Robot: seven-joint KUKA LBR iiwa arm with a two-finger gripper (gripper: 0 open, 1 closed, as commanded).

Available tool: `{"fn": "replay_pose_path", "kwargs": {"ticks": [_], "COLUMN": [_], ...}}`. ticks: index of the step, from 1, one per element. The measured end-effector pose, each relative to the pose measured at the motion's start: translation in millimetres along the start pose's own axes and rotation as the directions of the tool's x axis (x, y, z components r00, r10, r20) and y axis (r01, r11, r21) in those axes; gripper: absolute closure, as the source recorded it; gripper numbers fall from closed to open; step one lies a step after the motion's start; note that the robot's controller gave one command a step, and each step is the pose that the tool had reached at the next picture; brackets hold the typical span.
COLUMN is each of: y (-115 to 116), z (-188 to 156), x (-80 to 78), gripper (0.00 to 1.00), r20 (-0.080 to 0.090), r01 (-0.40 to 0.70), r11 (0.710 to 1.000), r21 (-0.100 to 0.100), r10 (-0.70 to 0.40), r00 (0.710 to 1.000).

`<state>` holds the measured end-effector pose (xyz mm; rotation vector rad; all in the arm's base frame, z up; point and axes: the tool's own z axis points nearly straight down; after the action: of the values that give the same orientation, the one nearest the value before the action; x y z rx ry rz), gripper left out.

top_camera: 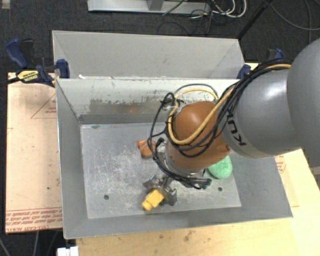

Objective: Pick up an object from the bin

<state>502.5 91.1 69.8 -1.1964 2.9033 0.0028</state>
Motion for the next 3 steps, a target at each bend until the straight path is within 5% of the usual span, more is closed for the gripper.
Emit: {"fn": "replay_pose_path", "kwargs": {"ticks": [3], "y": [1.4], "z": [-19.6], "x": [1.3], "gripper": [1.0], "r20": [-0.005], "r01": [0.0], "r11": [1.0], "r21": [-0.003], "r10": [0.0], "r00": [1.0]}}
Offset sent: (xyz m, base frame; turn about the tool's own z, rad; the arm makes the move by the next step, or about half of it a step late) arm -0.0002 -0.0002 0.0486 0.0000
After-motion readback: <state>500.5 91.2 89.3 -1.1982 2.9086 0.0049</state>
